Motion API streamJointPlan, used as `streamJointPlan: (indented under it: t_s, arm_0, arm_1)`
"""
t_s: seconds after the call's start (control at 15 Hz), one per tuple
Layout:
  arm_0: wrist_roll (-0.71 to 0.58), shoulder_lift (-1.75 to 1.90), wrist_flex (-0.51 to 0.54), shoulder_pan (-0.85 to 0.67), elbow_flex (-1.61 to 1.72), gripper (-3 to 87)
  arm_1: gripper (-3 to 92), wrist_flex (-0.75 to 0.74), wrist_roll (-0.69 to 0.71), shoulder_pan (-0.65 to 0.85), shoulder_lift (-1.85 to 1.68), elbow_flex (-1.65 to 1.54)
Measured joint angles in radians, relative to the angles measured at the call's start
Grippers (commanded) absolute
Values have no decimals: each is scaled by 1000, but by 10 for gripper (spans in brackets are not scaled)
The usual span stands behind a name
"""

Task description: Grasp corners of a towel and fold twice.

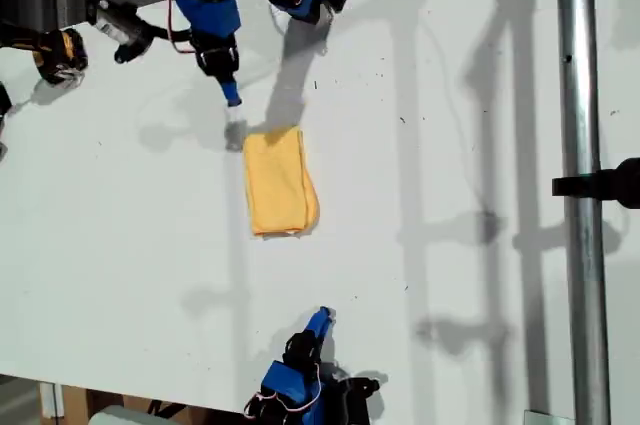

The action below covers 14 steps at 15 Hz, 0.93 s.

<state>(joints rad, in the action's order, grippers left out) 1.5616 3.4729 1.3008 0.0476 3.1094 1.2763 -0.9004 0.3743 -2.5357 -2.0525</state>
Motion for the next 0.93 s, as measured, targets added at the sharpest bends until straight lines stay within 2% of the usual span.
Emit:
streamJointPlan:
  t_s: [0.13, 0.27, 0.4, 0.53, 0.67, 0.73, 0.8, 0.93]
  arm_0:
    - [-2, 0, 0, 0, 3, 79]
    - [-41, 0, 0, 0, 5, 79]
    - [-103, 0, 0, 0, 5, 79]
    - [-153, 0, 0, 0, 5, 79]
    - [-345, 0, 0, 0, 5, 77]
    - [-466, 0, 0, 0, 5, 76]
    - [-515, 0, 0, 0, 5, 76]
    - [-535, 0, 0, 0, 5, 76]
  arm_1:
    - [-2, 23, -74, 3, -334, -354]
    - [-2, 109, -140, -29, -663, -629]
    - [1, 158, -175, -17, -726, -723]
    - [44, 155, -284, 2, -744, -822]
    - [44, 181, -403, 23, -750, -851]
    - [44, 183, -413, 18, -750, -851]
    - [44, 184, -417, 14, -750, -851]
    - [44, 184, -419, 14, -750, -851]
